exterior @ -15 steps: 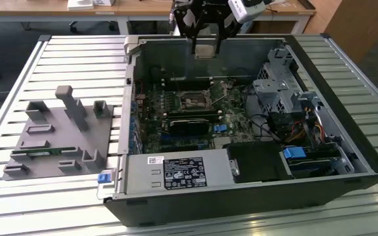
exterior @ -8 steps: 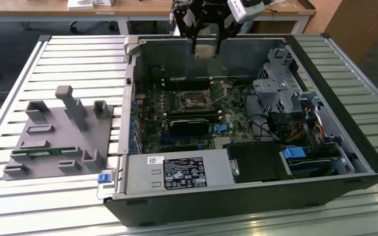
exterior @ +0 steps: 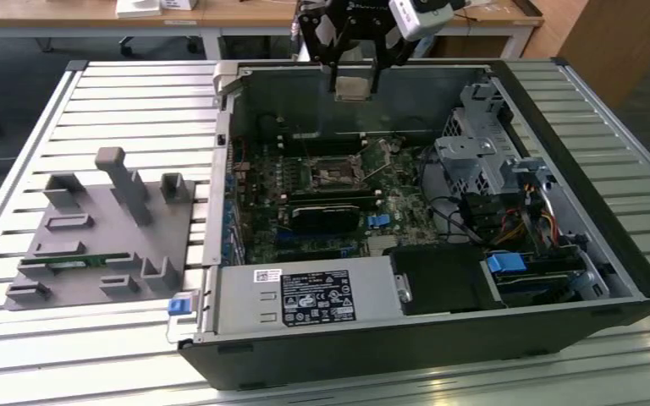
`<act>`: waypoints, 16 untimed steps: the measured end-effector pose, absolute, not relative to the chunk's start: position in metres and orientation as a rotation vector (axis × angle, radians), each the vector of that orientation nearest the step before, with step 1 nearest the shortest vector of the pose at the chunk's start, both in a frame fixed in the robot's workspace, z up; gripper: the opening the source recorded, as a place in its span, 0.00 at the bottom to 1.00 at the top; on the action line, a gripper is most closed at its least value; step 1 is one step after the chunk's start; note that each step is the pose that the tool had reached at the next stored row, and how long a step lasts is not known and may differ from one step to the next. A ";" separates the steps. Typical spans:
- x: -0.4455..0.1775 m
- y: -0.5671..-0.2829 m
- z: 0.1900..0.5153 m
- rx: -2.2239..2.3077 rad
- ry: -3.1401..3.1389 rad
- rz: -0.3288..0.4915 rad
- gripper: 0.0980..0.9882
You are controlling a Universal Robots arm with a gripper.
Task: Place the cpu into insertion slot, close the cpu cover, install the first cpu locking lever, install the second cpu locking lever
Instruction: 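Place the cpu into insertion slot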
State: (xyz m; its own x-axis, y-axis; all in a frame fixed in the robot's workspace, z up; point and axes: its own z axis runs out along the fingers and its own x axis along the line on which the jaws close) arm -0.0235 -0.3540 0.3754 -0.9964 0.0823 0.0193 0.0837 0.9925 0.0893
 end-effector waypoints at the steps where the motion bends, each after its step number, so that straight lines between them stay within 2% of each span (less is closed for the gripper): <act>1: -0.023 -0.354 0.375 -0.137 -3.120 -0.141 0.50; 16: -0.024 -0.354 0.375 -0.214 -3.118 -0.142 0.50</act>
